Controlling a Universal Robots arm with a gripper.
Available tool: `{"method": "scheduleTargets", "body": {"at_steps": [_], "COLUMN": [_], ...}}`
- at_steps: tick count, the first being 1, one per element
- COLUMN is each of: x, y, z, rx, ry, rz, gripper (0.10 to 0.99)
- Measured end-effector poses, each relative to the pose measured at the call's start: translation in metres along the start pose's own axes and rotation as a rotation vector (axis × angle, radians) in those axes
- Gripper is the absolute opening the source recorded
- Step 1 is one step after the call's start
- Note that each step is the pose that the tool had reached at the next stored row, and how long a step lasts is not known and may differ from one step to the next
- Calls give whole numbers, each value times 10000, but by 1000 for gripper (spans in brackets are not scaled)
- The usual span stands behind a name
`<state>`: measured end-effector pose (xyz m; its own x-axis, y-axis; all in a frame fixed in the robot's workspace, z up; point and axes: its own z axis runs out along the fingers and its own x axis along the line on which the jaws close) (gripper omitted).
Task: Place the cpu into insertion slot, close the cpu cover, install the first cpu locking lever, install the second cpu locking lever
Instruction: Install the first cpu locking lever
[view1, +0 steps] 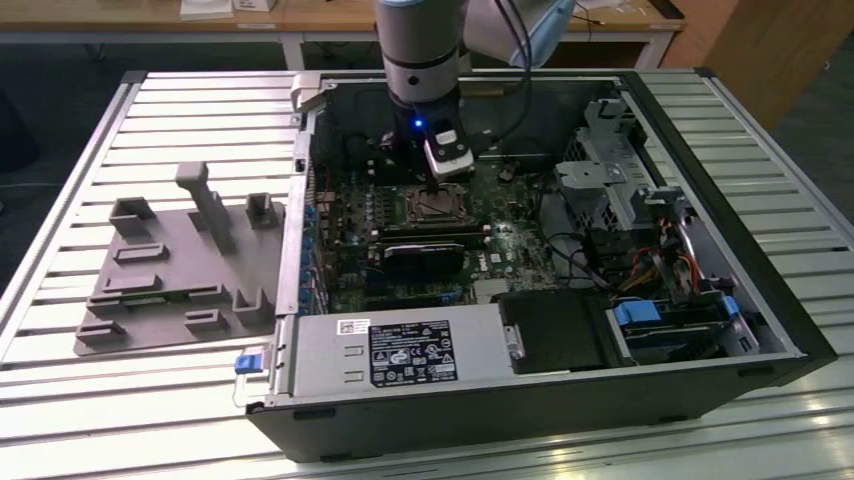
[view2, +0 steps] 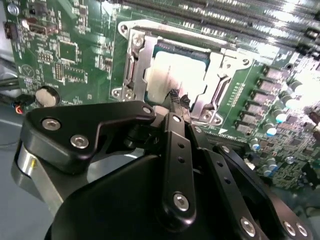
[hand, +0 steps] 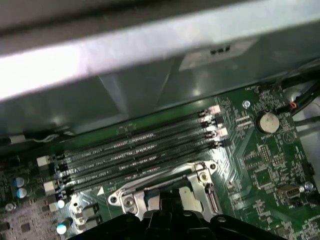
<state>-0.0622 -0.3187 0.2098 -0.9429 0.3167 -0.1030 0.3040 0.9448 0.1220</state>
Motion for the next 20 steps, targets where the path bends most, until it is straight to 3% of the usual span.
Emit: {"method": "scheduleTargets", "body": {"at_steps": [6,10,13,20], "x": [-31,-40,-42,-54], "y": [-83,-87,-88,-75], "z": [-7,-6,-10,-115], "rx": [8,121,139,135], "ry": [-5,-37,-40,-42], "rz": [21,14,12,12], "gripper": [102,102,102,102]}}
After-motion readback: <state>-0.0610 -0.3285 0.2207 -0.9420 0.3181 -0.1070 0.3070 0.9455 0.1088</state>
